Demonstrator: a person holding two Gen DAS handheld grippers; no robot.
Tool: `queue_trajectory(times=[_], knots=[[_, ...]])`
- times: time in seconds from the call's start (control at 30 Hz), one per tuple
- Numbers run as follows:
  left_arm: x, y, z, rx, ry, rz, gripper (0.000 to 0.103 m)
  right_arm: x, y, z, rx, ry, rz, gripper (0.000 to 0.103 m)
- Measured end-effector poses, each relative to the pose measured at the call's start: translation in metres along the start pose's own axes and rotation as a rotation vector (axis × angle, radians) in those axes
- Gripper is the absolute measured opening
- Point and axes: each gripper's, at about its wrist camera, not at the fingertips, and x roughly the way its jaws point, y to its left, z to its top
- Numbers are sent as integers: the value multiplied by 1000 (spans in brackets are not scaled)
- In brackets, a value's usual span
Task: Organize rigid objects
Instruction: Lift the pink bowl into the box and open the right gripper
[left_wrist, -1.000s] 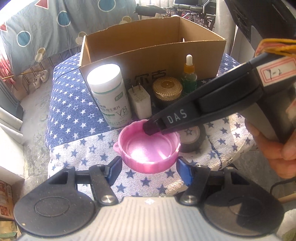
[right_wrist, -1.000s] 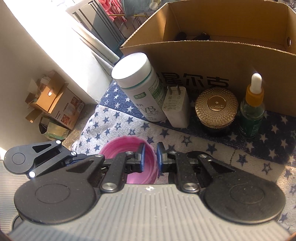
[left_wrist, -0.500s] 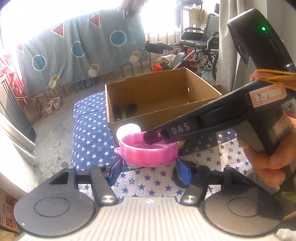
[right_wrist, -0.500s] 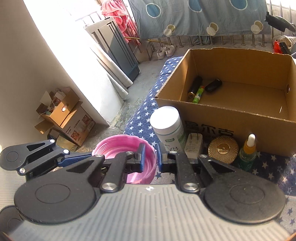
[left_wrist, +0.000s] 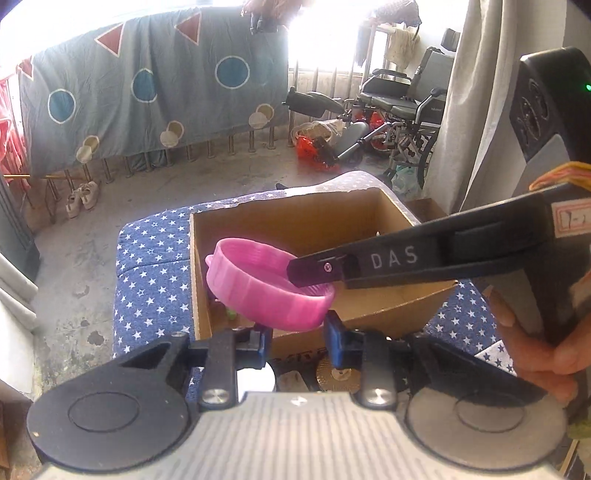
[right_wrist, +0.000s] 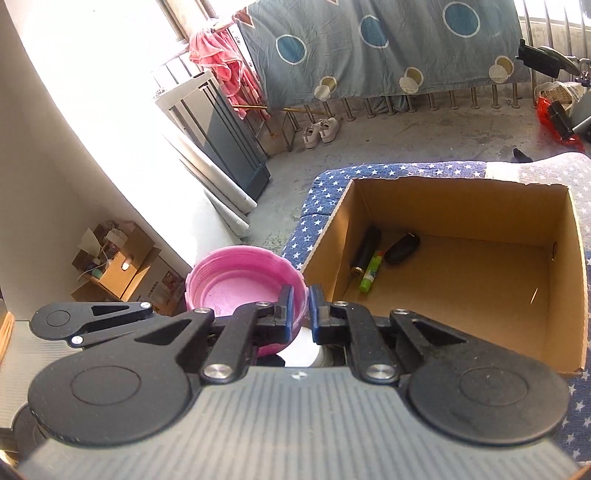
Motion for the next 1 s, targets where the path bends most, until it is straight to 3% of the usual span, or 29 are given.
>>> queue_trajectory(times=[0.2,0.4,0.63,1.0], knots=[[59,10,18,16,108,7,31,55,-46,30,16,83,-83,6],[97,25,15,8,187,20,33,115,-92,26,79,192,-102,6],[106,34,14,0,205,25,35,149,-108,20,94,246,-81,6],[79,36,14,-24,152,18,40,148,-112,20,139,256,-49,7]])
